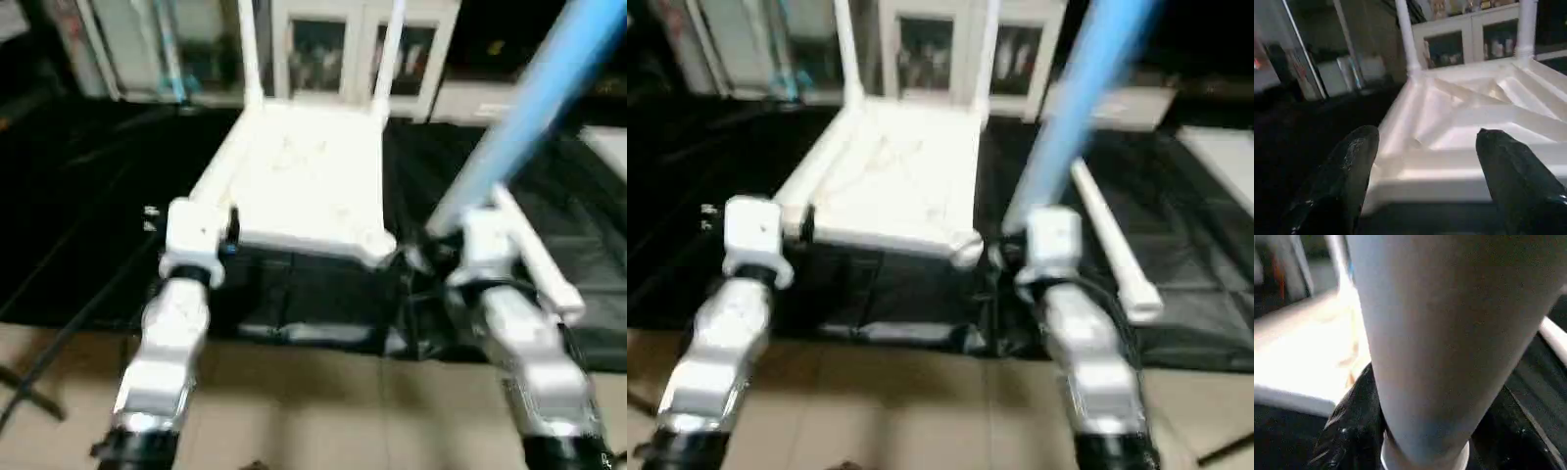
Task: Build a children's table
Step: Pick table leg
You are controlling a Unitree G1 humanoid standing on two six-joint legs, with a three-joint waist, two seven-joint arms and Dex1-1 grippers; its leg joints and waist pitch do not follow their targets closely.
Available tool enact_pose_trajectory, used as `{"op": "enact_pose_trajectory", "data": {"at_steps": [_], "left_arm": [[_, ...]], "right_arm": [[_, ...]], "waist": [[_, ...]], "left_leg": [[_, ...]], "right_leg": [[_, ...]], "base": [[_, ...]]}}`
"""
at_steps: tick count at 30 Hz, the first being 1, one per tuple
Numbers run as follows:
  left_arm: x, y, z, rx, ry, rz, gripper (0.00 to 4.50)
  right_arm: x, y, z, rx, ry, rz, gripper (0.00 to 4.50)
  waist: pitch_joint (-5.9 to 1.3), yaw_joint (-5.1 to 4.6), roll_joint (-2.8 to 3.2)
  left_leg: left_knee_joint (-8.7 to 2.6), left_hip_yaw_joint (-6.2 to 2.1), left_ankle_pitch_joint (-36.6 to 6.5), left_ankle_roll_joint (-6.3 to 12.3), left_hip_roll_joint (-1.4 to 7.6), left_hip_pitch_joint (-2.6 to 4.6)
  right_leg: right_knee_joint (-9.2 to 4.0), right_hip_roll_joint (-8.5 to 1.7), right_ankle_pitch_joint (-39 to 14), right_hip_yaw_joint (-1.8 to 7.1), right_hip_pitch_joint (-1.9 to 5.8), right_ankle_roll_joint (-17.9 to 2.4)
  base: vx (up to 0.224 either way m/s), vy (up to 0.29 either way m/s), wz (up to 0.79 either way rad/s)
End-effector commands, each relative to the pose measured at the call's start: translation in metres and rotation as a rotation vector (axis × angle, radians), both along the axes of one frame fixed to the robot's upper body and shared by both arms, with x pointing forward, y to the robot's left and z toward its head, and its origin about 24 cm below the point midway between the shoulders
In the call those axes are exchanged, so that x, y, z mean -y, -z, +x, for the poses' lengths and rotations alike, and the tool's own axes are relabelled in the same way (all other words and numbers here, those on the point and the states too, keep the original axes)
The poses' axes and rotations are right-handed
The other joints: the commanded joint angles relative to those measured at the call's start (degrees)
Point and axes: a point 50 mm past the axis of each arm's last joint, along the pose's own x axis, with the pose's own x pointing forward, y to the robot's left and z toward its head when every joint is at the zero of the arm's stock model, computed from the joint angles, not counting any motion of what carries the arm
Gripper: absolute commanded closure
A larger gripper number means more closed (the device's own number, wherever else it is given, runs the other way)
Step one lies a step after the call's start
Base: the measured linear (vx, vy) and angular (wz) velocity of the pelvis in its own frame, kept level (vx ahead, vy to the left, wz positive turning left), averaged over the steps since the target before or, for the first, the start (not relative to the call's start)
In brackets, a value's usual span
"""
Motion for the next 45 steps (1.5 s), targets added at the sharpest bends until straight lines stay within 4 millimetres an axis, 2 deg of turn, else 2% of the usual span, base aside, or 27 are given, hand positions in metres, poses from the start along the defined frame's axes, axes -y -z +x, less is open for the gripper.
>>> {"op": "enact_pose_trajectory", "data": {"at_steps": [1,4,8,12,13,16,17,18,20,21,22,23,25,26,27,28,30,32,33,35,36,37,39,41,42,43,45], "left_arm": [[-0.001,-0.006,0.004,0.047,0.034,-0.082,0.91],[0.010,-0.005,0.004,0.066,0.093,-0.124,0.91],[0.026,-0.007,0.001,0.086,0.172,-0.111,0.91],[0.035,-0.008,0.005,0.112,0.210,-0.079,0.91],[0.035,-0.007,0.006,0.113,0.209,-0.068,0.91],[0.031,-0.014,0.002,0.134,0.191,-0.039,0.91],[0.030,-0.015,0.002,0.138,0.189,-0.035,0.91],[0.027,-0.015,0.001,0.139,0.176,-0.031,0.91],[0.023,-0.016,0.002,0.140,0.158,-0.026,0.91],[0.022,-0.017,0.002,0.145,0.160,-0.026,0.91],[0.021,-0.019,0.002,0.149,0.163,-0.026,0.91],[0.021,-0.021,0.003,0.151,0.165,-0.024,0.91],[0.021,-0.018,0.004,0.147,0.169,-0.019,0.91],[0.021,-0.016,0.004,0.141,0.166,-0.010,0.91],[0.022,-0.016,0.003,0.139,0.173,-0.010,0.91],[0.023,-0.017,0.002,0.138,0.178,-0.017,0.91],[0.025,-0.017,-0.002,0.132,0.183,-0.018,0.91],[0.026,-0.016,-0.002,0.129,0.182,-0.015,0.91],[0.028,-0.016,-0.002,0.130,0.187,-0.017,0.91],[0.029,-0.016,-0.001,0.133,0.194,-0.029,0.91],[0.031,-0.013,-0.001,0.113,0.223,-0.048,0.91],[0.032,-0.011,-0.001,0.095,0.237,-0.051,0.91],[0.035,-0.008,-0.006,0.068,0.304,-0.076,0.91],[0.036,-0.006,-0.010,0.059,0.377,-0.083,0.91],[0.036,-0.005,-0.012,0.050,0.412,-0.075,0.91],[0.036,-0.004,-0.013,0.043,0.433,-0.068,0.91],[0.031,-0.004,-0.011,0.030,0.457,-0.094,0.91]], "right_arm": [[-0.003,-0.015,-0.005,0.069,-0.034,0.049,2.62],[-0.003,-0.003,-0.012,0.033,-0.026,0.038,2.62],[-0.008,0.000,-0.011,0.019,-0.046,0.021,2.62],[-0.008,-0.010,-0.006,0.027,-0.099,0.044,2.62],[-0.006,-0.010,-0.005,0.025,-0.101,0.041,2.62],[-0.004,-0.017,-0.001,0.034,-0.106,0.013,2.62],[-0.003,-0.017,-0.001,0.036,-0.110,0.003,2.62],[-0.003,-0.017,0.000,0.035,-0.116,-0.003,2.62],[-0.004,-0.018,0.003,0.032,-0.121,0.003,2.62],[-0.005,-0.019,0.004,0.037,-0.135,0.003,2.62],[-0.007,-0.021,0.005,0.042,-0.151,0.001,2.62],[-0.008,-0.023,0.005,0.046,-0.158,-0.003,2.62],[-0.008,-0.021,0.006,0.050,-0.157,-0.028,2.62],[-0.007,-0.018,0.006,0.043,-0.140,-0.044,2.62],[-0.006,-0.017,0.006,0.036,-0.127,-0.050,2.62],[-0.006,-0.017,0.006,0.032,-0.124,-0.040,2.62],[-0.011,-0.019,0.005,0.033,-0.169,-0.017,2.62],[-0.011,-0.019,0.005,0.031,-0.184,-0.027,2.62],[-0.010,-0.019,0.005,0.031,-0.186,-0.031,2.62],[-0.009,-0.019,0.007,0.031,-0.185,-0.030,2.62],[-0.003,-0.017,0.008,0.028,-0.174,-0.033,2.62],[-0.001,-0.017,0.008,0.022,-0.164,-0.027,2.62],[0.000,-0.020,0.007,0.016,-0.198,0.009,2.62],[-0.002,-0.020,0.005,0.005,-0.259,0.014,2.62],[-0.003,-0.020,0.003,0.001,-0.291,0.010,2.62],[-0.004,-0.021,0.002,-0.001,-0.322,0.020,2.62],[-0.005,-0.023,0.001,0.000,-0.379,0.030,2.62]], "waist": [[-2.59,1.33,-1.16],[-2.25,0.18,-0.72],[-0.87,-2.09,-0.21],[-0.25,-5.01,1.07],[-0.29,-5.49,0.02],[-1.25,-2.75,-2.71],[-1.60,-2.33,-2.79],[-2.54,-2.14,-1.78],[-3.34,-2.95,-0.56],[-4.52,-5.46,0.64],[-5.16,-7.28,-0.11],[-5.15,-7.01,-0.35],[-4.23,-6.25,-2.27],[-3.99,-5.98,-3.38],[-4.17,-4.41,-7.25],[-3.91,-1.54,-7.12],[-2.55,-1.10,-6.10],[-2.18,-0.63,-5.10],[-1.20,-0.77,-3.43],[-1.56,-1.80,1.67],[-2.43,-4.42,1.21],[-3.50,-3.82,0.73],[-4.13,-3.31,-0.16],[-4.53,-2.20,-2.44],[-4.26,-1.84,-4.18],[-4.17,-0.72,-4.63],[-3.95,-0.56,-2.62]], "left_leg": [[-3.40,0.35,-0.16,1.16,4.47,-0.15],[-5.75,1.60,-19.04,-1.62,6.46,2.21],[-6.29,1.71,-41.36,-2.86,6.45,6.84],[-11.35,0.00,-52.31,-3.75,8.09,7.56],[-10.10,0.89,-49.20,-3.13,7.11,8.28],[-3.34,4.46,-15.36,3.84,4.04,2.21],[-2.42,4.19,-11.15,5.21,4.05,1.26],[-4.25,4.00,-4.11,6.52,4.31,0.77],[-6.11,2.83,-1.31,7.69,4.96,4.14],[-6.59,-2.44,5.12,15.51,8.06,12.63],[-6.02,-7.57,10.59,27.28,12.15,17.88],[-5.05,-7.87,14.61,30.02,12.84,17.95],[-5.52,-4.18,16.84,27.98,9.51,14.53],[-4.53,-1.43,12.77,23.89,5.85,13.32],[-1.93,3.80,-0.47,17.68,-2.03,7.29],[5.70,3.32,-10.66,11.67,-3.65,3.05],[8.59,0.87,-2.51,2.69,0.13,-1.34],[7.09,0.74,1.27,1.26,1.55,-1.22],[2.98,0.81,6.03,2.24,3.36,-1.56],[-6.24,-0.92,-5.49,2.37,6.65,3.66],[-8.15,-5.63,-23.06,5.71,11.01,7.24],[-6.33,-6.51,-16.82,10.72,11.64,9.44],[-2.70,-5.07,21.99,18.66,10.15,8.37],[0.47,-2.69,52.64,15.00,6.87,6.29],[0.49,-0.99,44.72,12.52,4.63,3.77],[-0.77,1.02,20.01,9.32,2.53,0.25],[-2.49,0.79,7.62,6.10,4.18,0.74]], "right_leg": [[-8.75,-6.85,-23.71,3.98,1.80,2.19],[-8.00,-4.66,-23.58,2.38,0.94,-4.55],[-11.15,-2.87,-37.01,-0.97,1.24,-3.80],[-7.42,-1.61,-20.01,-2.53,4.98,-2.96],[-9.62,-2.77,-21.99,-1.74,4.54,-4.08],[-14.58,-8.52,-42.22,4.04,10.54,-4.35],[-14.53,-8.80,-42.25,4.41,11.27,-4.47],[-13.07,-5.07,-30.15,1.71,11.53,-6.19],[-10.73,-1.47,-16.63,-0.91,9.57,-6.45],[-5.02,0.81,-7.09,-3.38,3.16,-5.02],[0.39,-0.46,-10.24,-2.80,-3.49,0.69],[2.00,-1.33,-9.50,-2.19,-5.18,2.85],[2.06,-2.91,0.86,0.23,-7.52,2.97],[-1.74,-3.09,6.58,0.99,-6.06,0.14],[-5.87,-3.63,6.48,5.26,2.65,-0.92],[-9.74,-9.88,-9.06,11.74,7.76,-7.91],[-8.91,-10.76,-7.70,8.93,9.83,-17.08],[-10.17,-10.30,-6.32,6.75,8.83,-20.46],[-11.21,-8.27,-12.43,2.94,7.78,-20.06],[-7.81,-0.13,-16.62,-3.30,6.47,-10.40],[0.70,1.47,-11.50,-3.04,2.08,-6.03],[2.07,0.26,-5.83,-1.79,-0.86,-2.56],[1.54,-1.12,4.73,-0.30,-3.09,2.64],[-3.36,-4.07,21.78,3.27,-3.13,3.29],[-5.19,-5.34,25.37,4.47,-1.48,3.08],[-4.30,-7.27,36.01,4.70,2.40,-1.36],[-4.34,-6.20,30.74,3.46,2.68,-7.05]], "base": [[-0.048,-0.094,-0.05],[0.000,0.000,0.00],[0.006,0.016,-0.02],[0.050,0.069,-0.16],[0.066,0.028,-0.09],[0.116,-0.002,-0.09],[0.145,0.003,-0.01],[0.145,0.003,-0.01],[0.212,0.024,0.00],[0.246,0.024,0.02],[0.262,-0.009,0.00],[0.214,-0.048,-0.08],[0.203,-0.056,-0.08],[0.092,-0.060,-0.02],[0.092,-0.060,-0.02],[0.114,-0.023,0.18],[0.204,-0.014,0.07],[0.179,0.000,-0.08],[0.175,0.019,-0.05],[0.189,0.122,-0.02],[0.187,0.153,-0.05],[0.173,0.120,-0.03],[0.172,0.079,0.10],[0.068,0.022,0.00],[0.000,0.000,0.00],[0.000,0.000,0.00],[0.000,0.000,0.00]]}}
